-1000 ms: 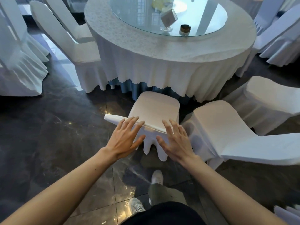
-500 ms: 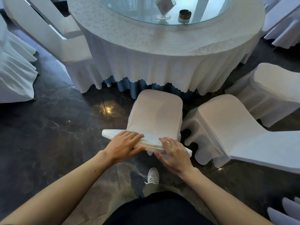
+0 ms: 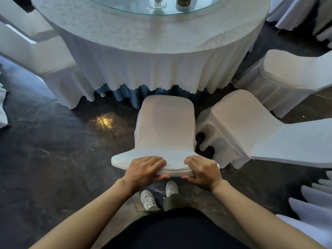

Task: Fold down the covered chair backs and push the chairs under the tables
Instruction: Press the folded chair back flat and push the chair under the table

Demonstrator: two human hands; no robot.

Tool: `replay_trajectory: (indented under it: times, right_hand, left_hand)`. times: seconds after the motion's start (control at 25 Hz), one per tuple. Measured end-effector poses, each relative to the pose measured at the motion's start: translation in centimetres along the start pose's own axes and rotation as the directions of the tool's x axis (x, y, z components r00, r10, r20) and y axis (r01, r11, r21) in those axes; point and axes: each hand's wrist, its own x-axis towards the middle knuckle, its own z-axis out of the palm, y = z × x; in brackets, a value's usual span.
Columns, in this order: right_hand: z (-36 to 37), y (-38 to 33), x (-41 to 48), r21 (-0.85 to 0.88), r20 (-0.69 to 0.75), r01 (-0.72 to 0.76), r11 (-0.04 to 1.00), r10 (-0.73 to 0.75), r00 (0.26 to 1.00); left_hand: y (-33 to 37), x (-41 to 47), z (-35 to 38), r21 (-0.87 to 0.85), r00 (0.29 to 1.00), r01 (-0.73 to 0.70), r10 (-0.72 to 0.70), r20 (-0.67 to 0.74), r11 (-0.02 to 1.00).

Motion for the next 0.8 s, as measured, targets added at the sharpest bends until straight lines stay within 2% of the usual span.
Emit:
replay_trajectory:
  times: [0.2,0.4,0.52,0.8]
  right_hand:
    - [0.3,0.7,1.9,-0.014,-0.024,0.007,1.0,-0.008,1.0]
    - [1.4,3.1,5.3,-0.008,-0.028,0.022,1.0,-0.022,0.999]
    - [2.0,4.4,7.6,-0.023,-0.089,0.038,0.999,-0.04,0.995]
    - [3.1,9.5,13.0,0.03,-0.079,0.049,0.998,-0.047,0.996]
  left_hand:
    - [-1.6,1.0,0.0,0.022,0.999,-0.025,0.025,-0.036,0.999]
    - [-4.7,3.6,-0.1,0.044,0.999,0.031,-0.029,-0.044,0.999]
    - [-6.5,5.4,-0.3,0.046,0.998,0.03,-0.027,-0.051,0.998]
    - [-10.7,10.8,0.0,0.052,0.996,0.064,-0.061,-0.061,0.997]
